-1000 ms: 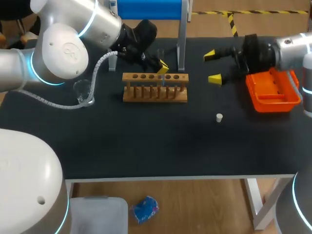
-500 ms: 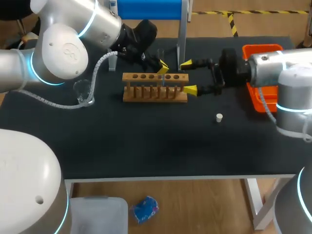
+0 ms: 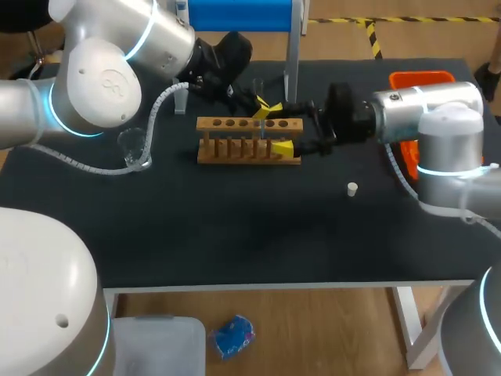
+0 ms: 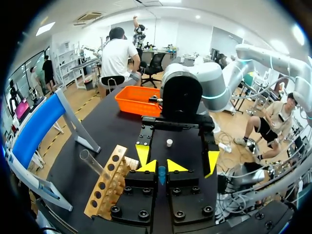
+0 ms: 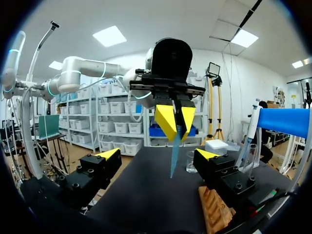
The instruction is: Invert the test tube, pick up the pipette, mount the tip to pipette, aspirate from beaker and dispense into the tube, eject the tip, return the pipette, and cap with the stopper.
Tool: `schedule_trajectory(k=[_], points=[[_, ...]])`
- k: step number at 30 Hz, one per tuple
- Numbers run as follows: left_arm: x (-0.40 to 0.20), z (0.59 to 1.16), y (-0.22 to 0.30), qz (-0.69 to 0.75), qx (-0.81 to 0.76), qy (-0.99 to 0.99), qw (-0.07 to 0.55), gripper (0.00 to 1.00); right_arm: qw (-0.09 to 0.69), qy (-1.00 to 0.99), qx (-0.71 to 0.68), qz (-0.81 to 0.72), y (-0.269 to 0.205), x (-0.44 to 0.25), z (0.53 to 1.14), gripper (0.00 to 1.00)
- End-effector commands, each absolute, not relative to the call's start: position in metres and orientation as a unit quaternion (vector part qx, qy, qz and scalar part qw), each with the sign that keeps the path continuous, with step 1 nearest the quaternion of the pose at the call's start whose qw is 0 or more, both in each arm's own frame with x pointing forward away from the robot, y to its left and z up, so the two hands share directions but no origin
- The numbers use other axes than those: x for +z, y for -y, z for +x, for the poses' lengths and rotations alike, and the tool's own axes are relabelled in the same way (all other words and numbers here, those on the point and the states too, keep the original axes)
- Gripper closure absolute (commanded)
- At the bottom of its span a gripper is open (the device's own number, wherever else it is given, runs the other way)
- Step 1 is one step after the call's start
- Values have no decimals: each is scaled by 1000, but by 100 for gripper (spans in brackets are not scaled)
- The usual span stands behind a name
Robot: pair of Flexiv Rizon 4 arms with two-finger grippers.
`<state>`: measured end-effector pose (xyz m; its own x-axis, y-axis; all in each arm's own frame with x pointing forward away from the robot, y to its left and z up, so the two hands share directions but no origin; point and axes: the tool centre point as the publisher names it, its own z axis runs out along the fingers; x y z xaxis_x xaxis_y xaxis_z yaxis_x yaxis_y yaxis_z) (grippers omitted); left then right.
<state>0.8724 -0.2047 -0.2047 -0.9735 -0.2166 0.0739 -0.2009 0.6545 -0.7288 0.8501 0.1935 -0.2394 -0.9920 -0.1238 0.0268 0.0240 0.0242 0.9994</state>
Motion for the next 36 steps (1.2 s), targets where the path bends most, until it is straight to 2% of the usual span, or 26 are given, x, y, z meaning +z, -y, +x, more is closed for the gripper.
schedule_trajectory(k=[1,2,6,9,10,12,14,18,28,31,33,36], points=[[-204,873,205,-115,-397,-911,8,100,55,709,-702,34,-201,-244,856,3],[-204,873,205,-115,-397,-911,8,100,55,709,-702,34,-202,-244,856,6],[-204,873,205,-115,-397,-911,8,100,56,708,-703,36,-206,-244,858,5],[-204,873,205,-115,-397,-911,8,100,57,708,-702,40,-210,-244,858,14],[-204,873,205,-115,-397,-911,8,100,57,707,-703,41,-211,-243,859,19],[-204,873,205,-115,-397,-911,8,100,55,707,-704,42,-212,-242,860,38],[-204,873,205,-115,-397,-911,8,100,55,706,-705,43,-213,-242,861,51],[-204,873,205,-115,-397,-911,8,100,55,705,-705,44,-213,-241,860,62],[-204,873,205,-115,-397,-911,8,100,58,705,-706,43,-216,-242,859,62],[-204,873,205,-115,-397,-911,8,100,60,703,-708,42,-216,-241,859,78],[-204,873,205,-115,-397,-911,8,100,59,701,-709,40,-216,-240,859,100],[-204,873,205,-115,-397,-911,8,100,60,700,-710,39,-216,-240,860,100]])
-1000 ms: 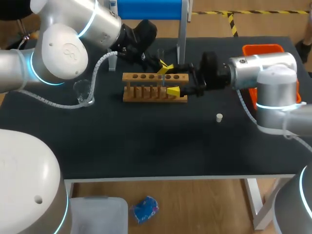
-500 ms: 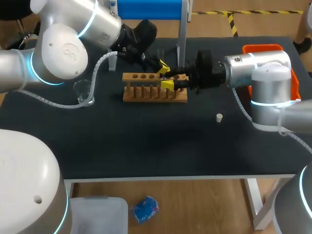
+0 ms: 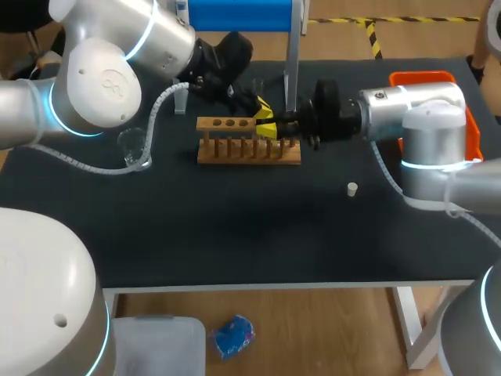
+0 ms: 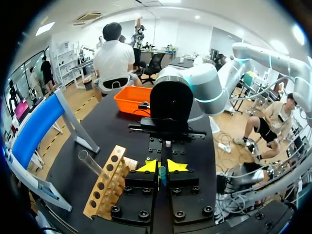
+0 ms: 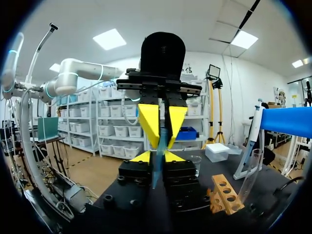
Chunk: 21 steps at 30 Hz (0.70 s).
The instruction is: Invert the test tube, pick up the pipette, mount the tip to pipette, aspirate from beaker and dispense into the tube, eject the tip, return the pipette, and cap with the stopper.
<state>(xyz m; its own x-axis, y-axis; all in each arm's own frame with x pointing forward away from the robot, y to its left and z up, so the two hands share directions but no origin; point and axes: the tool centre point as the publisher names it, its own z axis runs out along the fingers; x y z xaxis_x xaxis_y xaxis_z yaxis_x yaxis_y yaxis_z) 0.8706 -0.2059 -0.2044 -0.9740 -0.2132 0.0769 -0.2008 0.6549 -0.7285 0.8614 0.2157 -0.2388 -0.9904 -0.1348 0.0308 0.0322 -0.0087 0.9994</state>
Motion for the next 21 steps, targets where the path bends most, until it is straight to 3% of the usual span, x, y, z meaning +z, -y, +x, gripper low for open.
schedule_trajectory(k=[1,6,7,8,21], points=[[-204,873,205,-115,-397,-911,8,100,60,700,-710,39,-216,-240,860,100],[-204,873,205,-115,-397,-911,8,100,59,700,-711,36,-214,-240,860,100],[-204,873,205,-115,-397,-911,8,65,59,700,-711,36,-214,-240,860,100],[-204,873,205,-115,-397,-911,8,0,59,700,-711,36,-214,-240,860,100],[-204,873,205,-115,-397,-911,8,0,53,699,-712,38,-184,-238,862,100]])
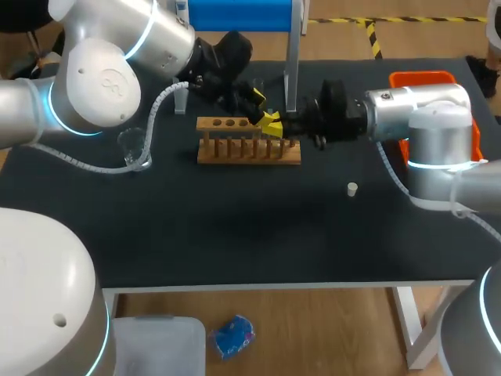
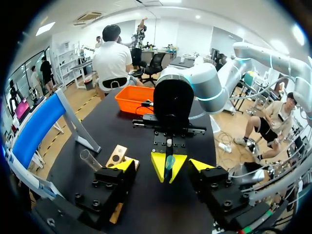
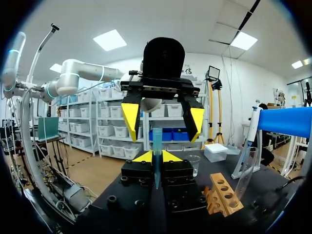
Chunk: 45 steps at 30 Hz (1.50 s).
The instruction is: Invert the test tube, pick up the pipette, mount the tip to pipette, aspirate from beaker and dispense into the tube, eject the tip, return the pipette, and cap with the stopper.
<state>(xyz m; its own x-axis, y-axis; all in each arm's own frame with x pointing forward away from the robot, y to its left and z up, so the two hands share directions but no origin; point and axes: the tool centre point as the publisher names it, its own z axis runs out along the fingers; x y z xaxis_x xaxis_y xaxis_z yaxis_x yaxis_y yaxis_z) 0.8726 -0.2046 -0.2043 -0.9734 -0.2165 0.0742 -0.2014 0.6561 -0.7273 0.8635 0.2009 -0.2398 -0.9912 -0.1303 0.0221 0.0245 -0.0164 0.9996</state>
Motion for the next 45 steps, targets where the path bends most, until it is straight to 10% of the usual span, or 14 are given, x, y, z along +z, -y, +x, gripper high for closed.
schedule_trajectory(k=[1,45], points=[[-204,873,205,-115,-397,-911,8,0,51,699,-712,37,-180,-238,863,100],[-204,873,205,-115,-397,-911,8,0,40,702,-710,49,-104,-252,863,100]])
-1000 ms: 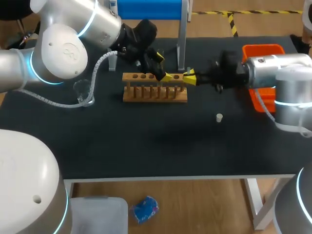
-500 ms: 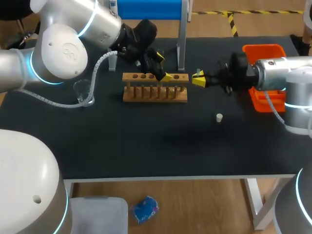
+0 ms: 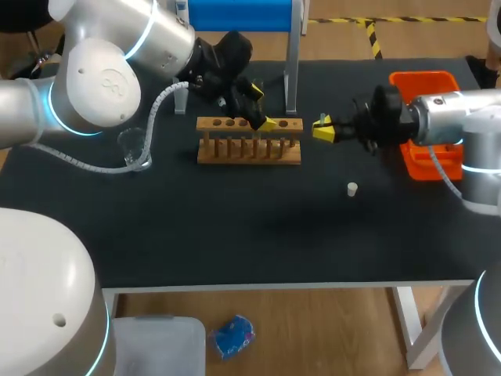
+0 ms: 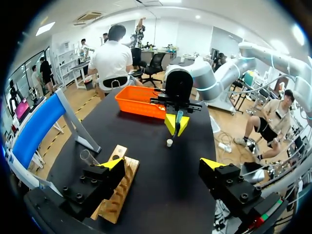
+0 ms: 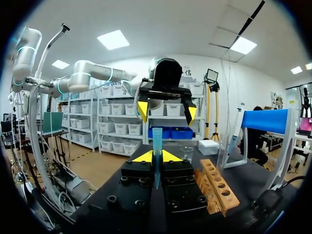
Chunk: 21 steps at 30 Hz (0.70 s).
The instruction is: Invert the test tube, pick up the pipette, mount the tip to pipette, aspirate from beaker and dispense into the tube, eject the tip, return the pipette, and cap with the stopper.
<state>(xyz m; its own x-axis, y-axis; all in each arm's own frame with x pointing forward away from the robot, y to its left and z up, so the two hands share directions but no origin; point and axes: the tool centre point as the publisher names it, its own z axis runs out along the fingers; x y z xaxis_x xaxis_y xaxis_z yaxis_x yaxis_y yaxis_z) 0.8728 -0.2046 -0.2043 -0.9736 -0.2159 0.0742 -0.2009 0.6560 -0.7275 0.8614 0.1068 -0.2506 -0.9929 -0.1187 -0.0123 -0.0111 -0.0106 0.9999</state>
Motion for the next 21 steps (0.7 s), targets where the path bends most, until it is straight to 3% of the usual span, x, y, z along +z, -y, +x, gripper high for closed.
schedule_trajectory(k=[1,21], points=[[-204,873,205,-115,-397,-911,8,0,41,702,-710,49,-104,-252,863,100],[-204,873,205,-115,-397,-911,8,0,48,702,-709,46,-101,-252,863,100]])
